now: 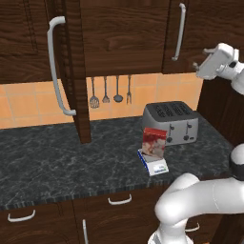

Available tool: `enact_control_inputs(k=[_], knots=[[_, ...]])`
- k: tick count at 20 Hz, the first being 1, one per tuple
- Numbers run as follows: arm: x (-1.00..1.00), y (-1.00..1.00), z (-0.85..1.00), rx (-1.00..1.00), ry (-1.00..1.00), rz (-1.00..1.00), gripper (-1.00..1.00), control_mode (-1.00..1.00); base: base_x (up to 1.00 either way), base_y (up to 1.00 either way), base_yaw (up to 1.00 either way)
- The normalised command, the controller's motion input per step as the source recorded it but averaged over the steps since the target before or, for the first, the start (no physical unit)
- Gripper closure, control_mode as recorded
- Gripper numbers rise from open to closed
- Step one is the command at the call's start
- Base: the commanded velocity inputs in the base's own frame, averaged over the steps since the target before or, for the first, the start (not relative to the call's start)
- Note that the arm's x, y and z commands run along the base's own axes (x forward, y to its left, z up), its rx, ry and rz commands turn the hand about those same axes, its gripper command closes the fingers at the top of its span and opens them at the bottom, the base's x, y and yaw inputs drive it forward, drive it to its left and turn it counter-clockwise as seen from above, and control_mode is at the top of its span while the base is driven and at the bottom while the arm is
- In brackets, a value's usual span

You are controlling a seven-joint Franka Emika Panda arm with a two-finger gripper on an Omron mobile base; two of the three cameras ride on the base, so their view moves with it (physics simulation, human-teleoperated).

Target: Pick the cereal and place it on the digital scale for weighing, and close the cabinet.

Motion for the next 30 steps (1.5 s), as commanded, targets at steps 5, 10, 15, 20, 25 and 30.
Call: enact_control_inputs(k=[5, 10, 15, 20, 25, 30], knots=[[-0.79, 0.49, 0.21, 0.05, 0.05, -0.14, -1.0, -1.0, 0.0, 0.0, 0.0], [-0.99, 0.0, 0.24, 0.21, 0.03, -0.07, -1.0, -1.0, 0.0, 0.0, 0.0], [-0.86, 0.03, -0.01, 0.31, 0.0, -0.05, -1.0, -1.0, 0.0, 0.0, 0.0], [-0.61, 0.35, 0.0, 0.2, 0.03, -0.03, -1.0, -1.0, 0.0, 0.0, 0.0], [-0.27, 0.75, -0.02, 0.06, 0.02, 0.02, -1.0, -1.0, 0.0, 0.0, 0.0], [-0.29, 0.82, -0.03, 0.0, 0.0, 0.0, -1.0, -1.0, 0.0, 0.0, 0.0]])
